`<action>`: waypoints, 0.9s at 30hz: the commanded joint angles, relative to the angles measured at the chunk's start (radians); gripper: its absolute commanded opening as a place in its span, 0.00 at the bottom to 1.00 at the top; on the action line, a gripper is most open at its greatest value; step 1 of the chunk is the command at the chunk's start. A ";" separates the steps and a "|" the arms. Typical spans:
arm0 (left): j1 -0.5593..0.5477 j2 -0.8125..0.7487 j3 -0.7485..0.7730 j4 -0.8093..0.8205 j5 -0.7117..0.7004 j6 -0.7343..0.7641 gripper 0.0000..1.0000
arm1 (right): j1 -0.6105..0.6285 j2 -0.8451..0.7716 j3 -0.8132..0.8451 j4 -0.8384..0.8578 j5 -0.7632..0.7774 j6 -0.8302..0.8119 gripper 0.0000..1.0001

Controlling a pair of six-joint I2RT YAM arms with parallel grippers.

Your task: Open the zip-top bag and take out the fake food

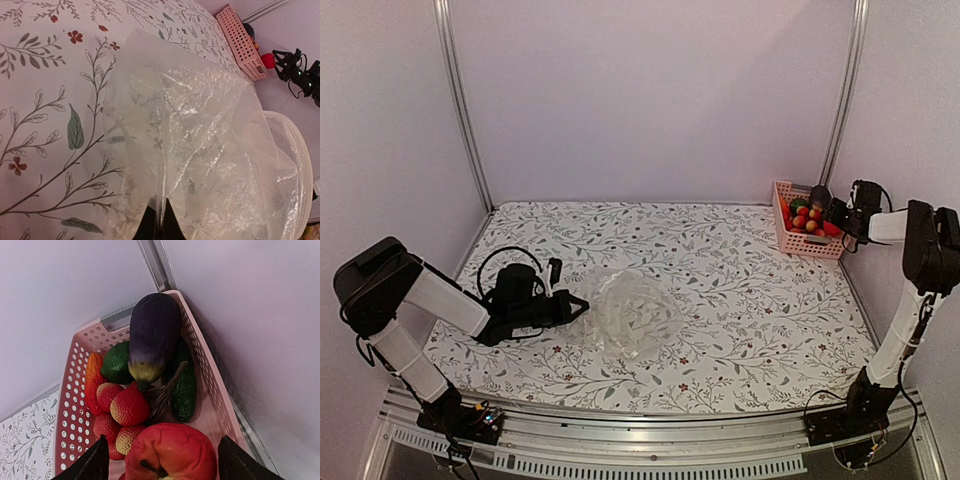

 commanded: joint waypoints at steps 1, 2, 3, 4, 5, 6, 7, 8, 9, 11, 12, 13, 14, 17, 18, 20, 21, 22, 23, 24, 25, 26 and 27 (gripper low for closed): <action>0.015 0.006 0.005 -0.012 0.008 0.014 0.00 | -0.001 0.034 0.028 -0.042 0.010 -0.012 0.75; 0.016 0.005 0.005 -0.012 0.008 0.015 0.00 | -0.001 0.033 0.026 -0.043 0.001 -0.010 0.76; 0.016 0.004 0.005 -0.013 0.008 0.017 0.00 | -0.001 0.030 0.025 -0.044 -0.012 -0.008 0.78; 0.016 0.003 0.006 -0.014 0.008 0.017 0.00 | -0.001 0.028 0.025 -0.048 -0.032 -0.007 0.78; 0.016 0.001 0.006 -0.015 0.008 0.017 0.00 | 0.000 0.023 0.024 -0.050 -0.050 -0.004 0.78; 0.016 0.001 0.006 -0.015 0.009 0.017 0.00 | 0.001 0.018 0.021 -0.051 -0.069 0.002 0.78; 0.016 0.000 0.006 -0.015 0.012 0.017 0.00 | 0.006 0.005 0.016 -0.051 -0.090 0.005 0.78; 0.015 -0.002 0.008 -0.014 0.013 0.019 0.00 | 0.015 -0.007 0.011 -0.051 -0.111 0.012 0.78; 0.015 -0.001 0.007 -0.013 0.013 0.019 0.00 | 0.028 -0.016 0.007 -0.052 -0.123 0.014 0.77; 0.015 -0.006 0.006 -0.008 0.011 0.019 0.00 | 0.062 -0.046 -0.011 -0.054 -0.157 0.012 0.77; 0.014 -0.008 0.005 -0.007 0.011 0.020 0.00 | 0.081 -0.063 -0.016 -0.056 -0.188 0.010 0.76; 0.014 -0.010 0.005 -0.006 0.012 0.020 0.00 | 0.100 -0.073 -0.028 -0.057 -0.222 0.013 0.76; 0.013 -0.012 0.005 -0.004 0.010 0.019 0.00 | 0.120 -0.093 -0.046 -0.056 -0.264 0.018 0.75; 0.011 -0.021 0.005 -0.005 0.007 0.022 0.00 | 0.201 -0.136 -0.104 -0.049 -0.347 0.028 0.73; 0.011 -0.025 0.005 -0.006 0.005 0.024 0.00 | 0.238 -0.148 -0.119 -0.051 -0.363 0.021 0.72; 0.008 -0.033 0.005 -0.011 0.003 0.030 0.00 | 0.307 -0.182 -0.155 -0.048 -0.395 0.021 0.71; 0.007 -0.037 0.005 -0.014 0.000 0.033 0.00 | 0.345 -0.192 -0.168 -0.045 -0.428 0.028 0.70; 0.004 -0.043 0.006 -0.018 -0.004 0.037 0.00 | 0.375 -0.205 -0.179 -0.046 -0.454 0.033 0.70; 0.003 -0.047 0.008 -0.024 -0.009 0.041 0.00 | 0.405 -0.214 -0.190 -0.045 -0.473 0.042 0.69; 0.000 -0.051 0.009 -0.032 -0.013 0.046 0.00 | 0.433 -0.230 -0.198 -0.043 -0.499 0.049 0.69; -0.003 -0.056 0.013 -0.040 -0.019 0.049 0.00 | 0.461 -0.238 -0.203 -0.045 -0.523 0.051 0.69; -0.007 -0.061 0.016 -0.049 -0.027 0.054 0.00 | 0.487 -0.247 -0.210 -0.046 -0.539 0.055 0.69; -0.012 -0.065 0.019 -0.057 -0.036 0.062 0.00 | 0.506 -0.258 -0.215 -0.046 -0.570 0.066 0.69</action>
